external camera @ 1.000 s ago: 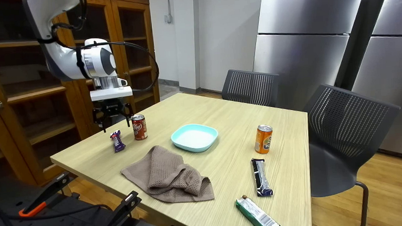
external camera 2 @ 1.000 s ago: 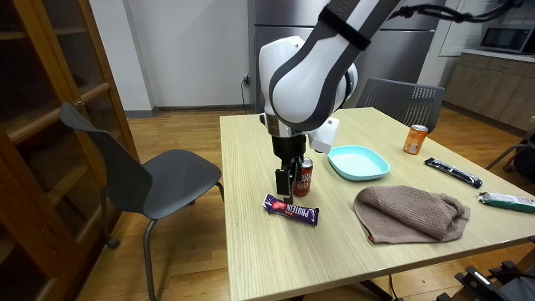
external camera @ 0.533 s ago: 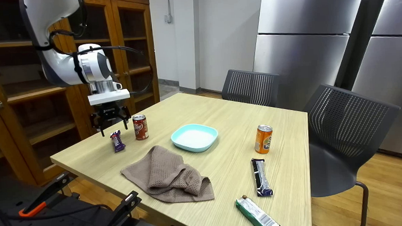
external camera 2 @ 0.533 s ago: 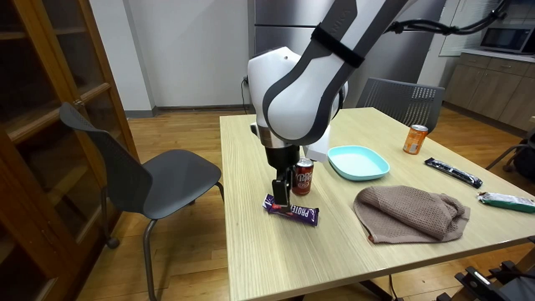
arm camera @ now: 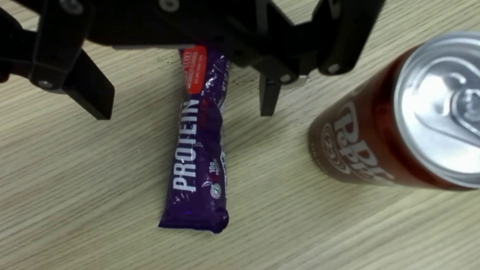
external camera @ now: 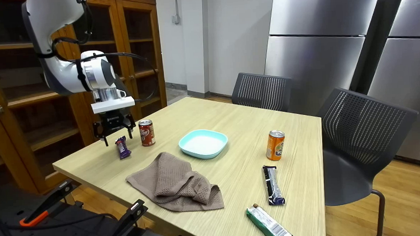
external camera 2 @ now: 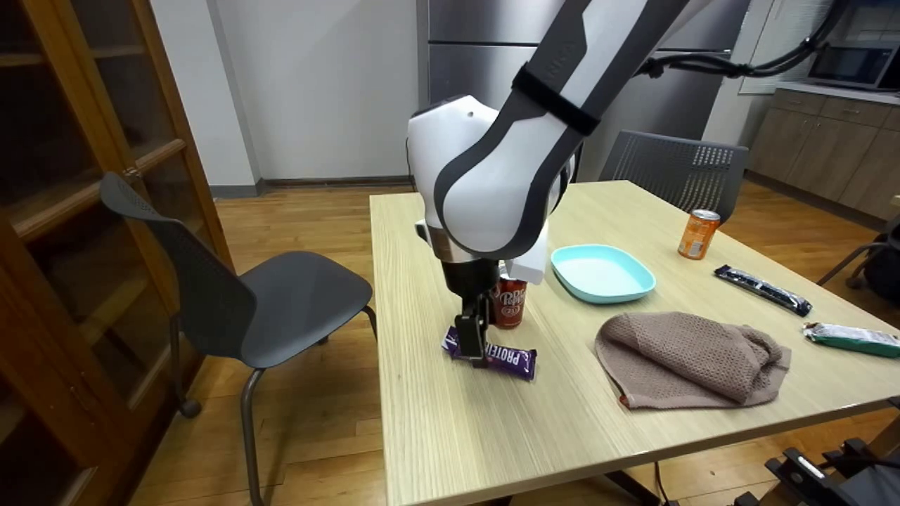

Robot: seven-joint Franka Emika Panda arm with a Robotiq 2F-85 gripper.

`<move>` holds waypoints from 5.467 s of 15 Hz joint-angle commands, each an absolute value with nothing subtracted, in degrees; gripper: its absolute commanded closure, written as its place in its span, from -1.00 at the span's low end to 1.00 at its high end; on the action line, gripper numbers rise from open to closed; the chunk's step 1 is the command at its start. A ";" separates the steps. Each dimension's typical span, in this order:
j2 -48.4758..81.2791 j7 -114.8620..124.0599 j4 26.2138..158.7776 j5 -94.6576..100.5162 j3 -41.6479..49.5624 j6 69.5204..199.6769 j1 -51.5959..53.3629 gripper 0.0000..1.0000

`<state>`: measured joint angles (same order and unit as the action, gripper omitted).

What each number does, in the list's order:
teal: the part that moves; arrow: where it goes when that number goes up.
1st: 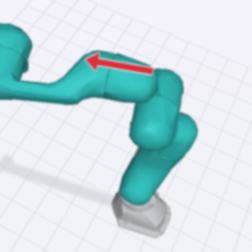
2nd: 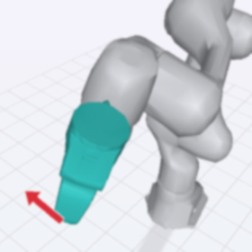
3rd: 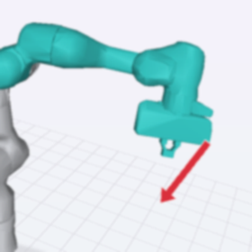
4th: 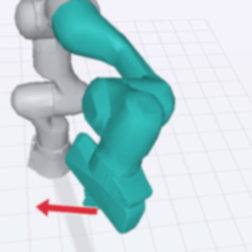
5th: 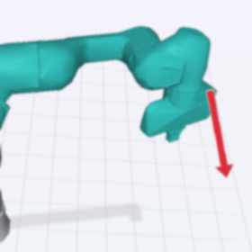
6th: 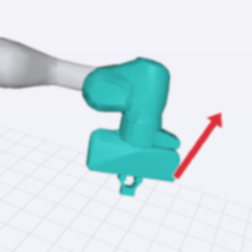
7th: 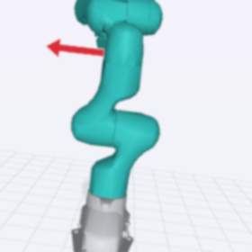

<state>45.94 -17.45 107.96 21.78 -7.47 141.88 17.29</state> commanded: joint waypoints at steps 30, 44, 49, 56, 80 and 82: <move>38.74 -22.43 104.78 19.28 -11.99 132.31 14.53 0.95; 26.85 -20.80 109.36 -4.77 -11.54 138.65 0.98 0.94; 26.33 -19.99 112.82 -9.11 -9.79 141.64 -2.78 0.94; 27.87 -18.26 114.45 -12.10 -6.64 141.86 -6.43 0.94; 49.76 -3.22 92.48 -8.28 -0.16 138.10 -5.15 0.94; 50.53 -2.78 91.93 -8.09 0.10 137.87 -4.66 0.94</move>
